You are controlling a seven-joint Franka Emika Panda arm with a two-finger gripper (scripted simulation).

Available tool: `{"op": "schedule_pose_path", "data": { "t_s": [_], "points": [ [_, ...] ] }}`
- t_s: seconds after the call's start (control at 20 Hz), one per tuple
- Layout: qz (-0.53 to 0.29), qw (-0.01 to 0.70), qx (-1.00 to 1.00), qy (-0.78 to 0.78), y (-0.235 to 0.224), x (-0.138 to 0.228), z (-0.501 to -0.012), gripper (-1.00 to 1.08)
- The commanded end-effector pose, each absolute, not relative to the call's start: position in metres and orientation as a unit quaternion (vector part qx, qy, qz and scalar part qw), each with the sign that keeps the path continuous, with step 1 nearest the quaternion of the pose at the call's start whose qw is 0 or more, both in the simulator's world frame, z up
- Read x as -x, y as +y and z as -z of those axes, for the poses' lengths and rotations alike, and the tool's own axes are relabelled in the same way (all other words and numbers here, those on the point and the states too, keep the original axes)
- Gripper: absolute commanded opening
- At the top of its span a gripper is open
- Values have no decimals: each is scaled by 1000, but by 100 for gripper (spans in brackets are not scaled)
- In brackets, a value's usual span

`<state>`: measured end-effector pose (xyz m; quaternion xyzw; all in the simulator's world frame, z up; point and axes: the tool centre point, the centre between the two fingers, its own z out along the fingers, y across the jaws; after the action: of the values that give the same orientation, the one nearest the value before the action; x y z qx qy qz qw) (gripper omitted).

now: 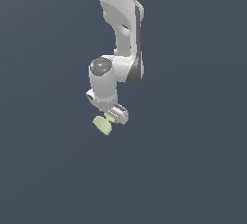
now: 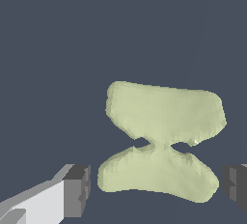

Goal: Pick up the object and move it to a goal position.

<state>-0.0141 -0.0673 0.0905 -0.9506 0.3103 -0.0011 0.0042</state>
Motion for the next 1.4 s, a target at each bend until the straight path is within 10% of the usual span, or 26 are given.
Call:
{"op": "schedule_pose_path", "data": {
  "t_s": [0.0,1.35],
  "points": [
    [1,3,942,335,-73,17,-84,100],
    [0,0,929,370,-82,21,-25,100]
  ]
}}
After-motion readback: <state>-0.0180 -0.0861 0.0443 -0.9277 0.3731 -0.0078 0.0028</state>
